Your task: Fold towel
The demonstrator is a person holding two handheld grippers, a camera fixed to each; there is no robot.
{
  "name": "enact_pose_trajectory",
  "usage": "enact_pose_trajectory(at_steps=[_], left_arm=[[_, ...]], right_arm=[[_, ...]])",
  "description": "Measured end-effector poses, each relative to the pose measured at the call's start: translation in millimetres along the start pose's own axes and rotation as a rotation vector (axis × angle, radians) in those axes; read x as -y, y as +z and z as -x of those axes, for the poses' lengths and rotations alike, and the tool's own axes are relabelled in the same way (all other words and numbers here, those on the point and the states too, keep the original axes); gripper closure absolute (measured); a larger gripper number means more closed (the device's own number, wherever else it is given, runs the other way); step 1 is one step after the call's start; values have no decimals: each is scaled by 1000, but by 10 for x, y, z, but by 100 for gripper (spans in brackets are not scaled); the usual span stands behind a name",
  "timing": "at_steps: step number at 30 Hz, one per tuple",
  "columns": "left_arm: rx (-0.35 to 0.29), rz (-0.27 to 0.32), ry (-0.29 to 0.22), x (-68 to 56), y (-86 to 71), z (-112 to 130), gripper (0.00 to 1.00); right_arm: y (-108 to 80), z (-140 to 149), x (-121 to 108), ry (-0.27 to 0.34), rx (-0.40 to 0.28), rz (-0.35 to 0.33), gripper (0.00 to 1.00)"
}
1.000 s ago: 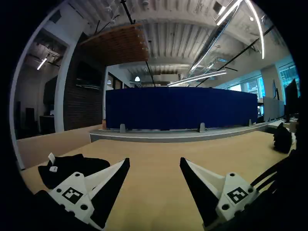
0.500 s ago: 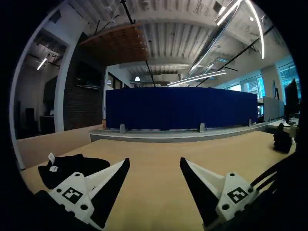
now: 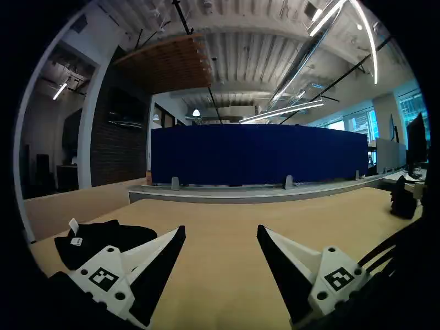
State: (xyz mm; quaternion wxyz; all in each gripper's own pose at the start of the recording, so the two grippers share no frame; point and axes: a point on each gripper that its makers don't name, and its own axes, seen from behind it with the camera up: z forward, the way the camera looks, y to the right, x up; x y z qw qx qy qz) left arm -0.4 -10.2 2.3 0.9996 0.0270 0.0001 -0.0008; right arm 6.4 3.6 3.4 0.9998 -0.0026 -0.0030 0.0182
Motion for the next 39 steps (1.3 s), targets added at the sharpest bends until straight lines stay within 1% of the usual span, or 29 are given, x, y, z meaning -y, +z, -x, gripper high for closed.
enact_pose_trajectory(at_steps=[6, 12, 39], left_arm=[[0, 0, 0, 5, 1, 2, 3], [0, 0, 0, 6, 1, 1, 3], [0, 0, 0, 1, 5, 5, 3]], right_arm=[[-11, 19, 59, -14, 0, -9, 0], [-11, 48, 66, -22, 0, -5, 0], [43, 64, 60, -21, 4, -1, 0]])
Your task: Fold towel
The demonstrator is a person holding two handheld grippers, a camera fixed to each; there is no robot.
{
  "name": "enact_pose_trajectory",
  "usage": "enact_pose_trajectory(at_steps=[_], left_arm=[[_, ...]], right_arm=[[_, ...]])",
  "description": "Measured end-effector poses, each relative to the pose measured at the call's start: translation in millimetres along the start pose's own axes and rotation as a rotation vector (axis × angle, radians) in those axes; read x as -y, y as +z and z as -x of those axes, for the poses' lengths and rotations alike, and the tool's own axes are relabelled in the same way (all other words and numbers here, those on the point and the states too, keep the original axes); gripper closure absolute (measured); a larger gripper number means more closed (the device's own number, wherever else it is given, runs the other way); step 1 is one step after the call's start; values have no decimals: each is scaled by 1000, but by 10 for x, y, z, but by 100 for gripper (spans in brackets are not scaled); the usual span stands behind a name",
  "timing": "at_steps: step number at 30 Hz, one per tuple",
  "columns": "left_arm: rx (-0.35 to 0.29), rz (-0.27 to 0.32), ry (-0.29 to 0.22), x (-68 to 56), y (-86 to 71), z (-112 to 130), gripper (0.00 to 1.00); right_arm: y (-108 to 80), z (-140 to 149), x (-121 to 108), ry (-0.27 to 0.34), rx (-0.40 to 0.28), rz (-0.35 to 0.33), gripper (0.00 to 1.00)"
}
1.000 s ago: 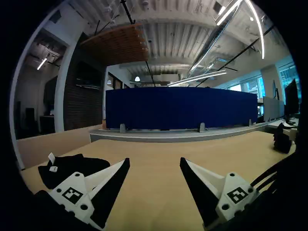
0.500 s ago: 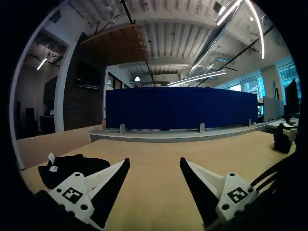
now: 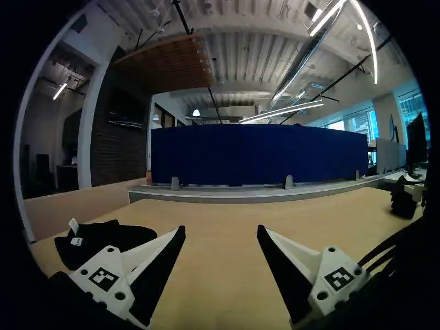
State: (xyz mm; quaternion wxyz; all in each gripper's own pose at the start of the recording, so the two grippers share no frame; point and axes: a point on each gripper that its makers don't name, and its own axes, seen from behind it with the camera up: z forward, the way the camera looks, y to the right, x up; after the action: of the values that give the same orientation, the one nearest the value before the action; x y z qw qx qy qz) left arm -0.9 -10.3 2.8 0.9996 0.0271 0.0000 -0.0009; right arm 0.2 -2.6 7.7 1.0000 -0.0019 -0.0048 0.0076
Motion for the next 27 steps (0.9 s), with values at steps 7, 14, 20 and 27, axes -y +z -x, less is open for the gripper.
enact_pose_trajectory(at_steps=[7, 14, 20, 27], left_arm=[[0, 0, 0, -6, 5, 1, 3], [0, 0, 0, -8, -4, 0, 3], [0, 0, 0, -9, -1, -1, 3], [0, 0, 0, -11, 2, -5, 3]], right_arm=[[-2, 8, 7, 0, 0, 0, 0], [-6, 16, 3, 0, 0, 0, 0], [-25, 17, 3, 0, 0, 0, 0], [-54, 10, 10, 0, 0, -1, 0]])
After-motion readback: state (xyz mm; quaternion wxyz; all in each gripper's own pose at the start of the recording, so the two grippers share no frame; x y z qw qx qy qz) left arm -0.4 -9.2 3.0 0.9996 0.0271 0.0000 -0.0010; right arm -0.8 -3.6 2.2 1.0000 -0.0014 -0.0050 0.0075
